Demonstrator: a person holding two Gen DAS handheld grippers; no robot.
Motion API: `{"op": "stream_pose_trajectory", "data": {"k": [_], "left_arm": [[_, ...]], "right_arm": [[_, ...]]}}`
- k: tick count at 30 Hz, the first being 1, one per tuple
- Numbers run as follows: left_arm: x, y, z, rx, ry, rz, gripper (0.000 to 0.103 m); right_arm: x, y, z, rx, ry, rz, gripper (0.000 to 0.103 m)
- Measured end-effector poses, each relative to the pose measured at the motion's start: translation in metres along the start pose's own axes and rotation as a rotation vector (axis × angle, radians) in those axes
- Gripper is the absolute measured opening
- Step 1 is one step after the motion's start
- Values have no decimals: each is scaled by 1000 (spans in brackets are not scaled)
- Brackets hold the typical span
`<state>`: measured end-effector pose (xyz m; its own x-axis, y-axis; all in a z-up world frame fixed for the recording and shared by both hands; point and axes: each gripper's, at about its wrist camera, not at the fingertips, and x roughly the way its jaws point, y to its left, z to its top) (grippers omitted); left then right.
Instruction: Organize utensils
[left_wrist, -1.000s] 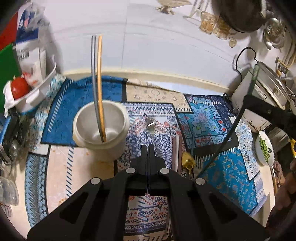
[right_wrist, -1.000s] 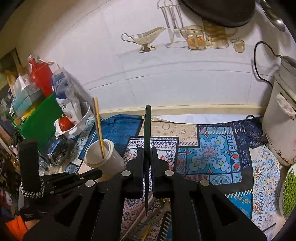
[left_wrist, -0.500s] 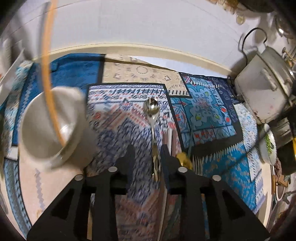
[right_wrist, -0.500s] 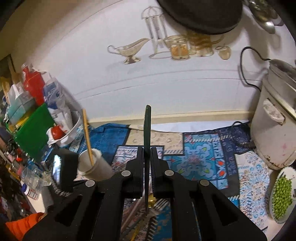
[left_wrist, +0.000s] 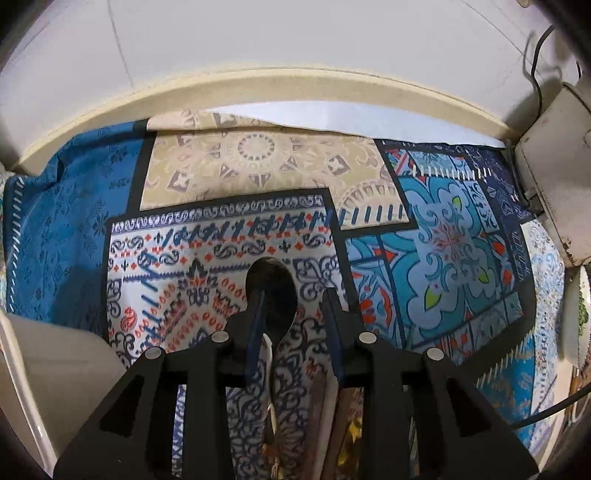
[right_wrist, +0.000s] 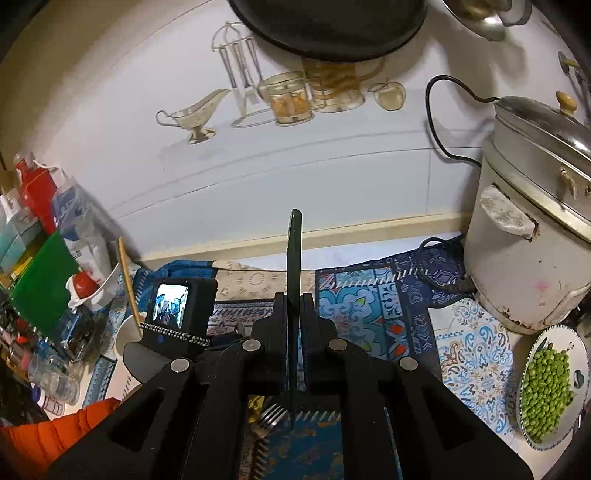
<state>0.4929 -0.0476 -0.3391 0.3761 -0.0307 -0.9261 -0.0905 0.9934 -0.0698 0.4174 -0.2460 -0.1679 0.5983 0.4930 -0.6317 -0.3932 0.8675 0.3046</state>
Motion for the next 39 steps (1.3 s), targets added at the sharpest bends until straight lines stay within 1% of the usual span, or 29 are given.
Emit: {"op": "stream_pose_trajectory", "data": {"k": [4,5,6,7,8,10,12,14,20,24,30,35,39], "left_arm": [[5,-5,3,12,-28,48,28],[5,-4,3,10,-33,54,24],[5,-3,4,10,-38,61,13],[5,-1,4,10,-42,65,13],[5,3,5,7,-40,41,13],[3,8,6,9,-38,-1,8],[-2,11,4,25,-45,-11,2],[-9,17,0,29,-52,-37,0],[-29,32,-23,18,-50,-89,0],[-50,33,-41,7,-69,-113,0],[-89,37,-64,20,-121,-138,0],[-119,39,-75,-8,-178,-155,0],[-148,43,-84,-20,-238,-154,0]], "right_arm": [[0,-3,4,-3,-11,0,6],[0,-4,5,-4,-13,1,6],[0,-5,6,-4,-15,3,6],[0,-5,6,-5,-17,5,6],[-1,-5,7,-6,-19,6,6],[-1,-5,8,-8,-22,11,6],[-1,-4,9,-11,-24,16,6],[-1,-3,9,-14,-24,21,6],[-1,3,9,-31,-25,38,6],[-1,9,9,-37,-24,53,6],[-2,20,9,-55,-28,74,6],[-6,32,10,-72,-37,99,6],[-11,47,15,-97,-51,124,6]]}}
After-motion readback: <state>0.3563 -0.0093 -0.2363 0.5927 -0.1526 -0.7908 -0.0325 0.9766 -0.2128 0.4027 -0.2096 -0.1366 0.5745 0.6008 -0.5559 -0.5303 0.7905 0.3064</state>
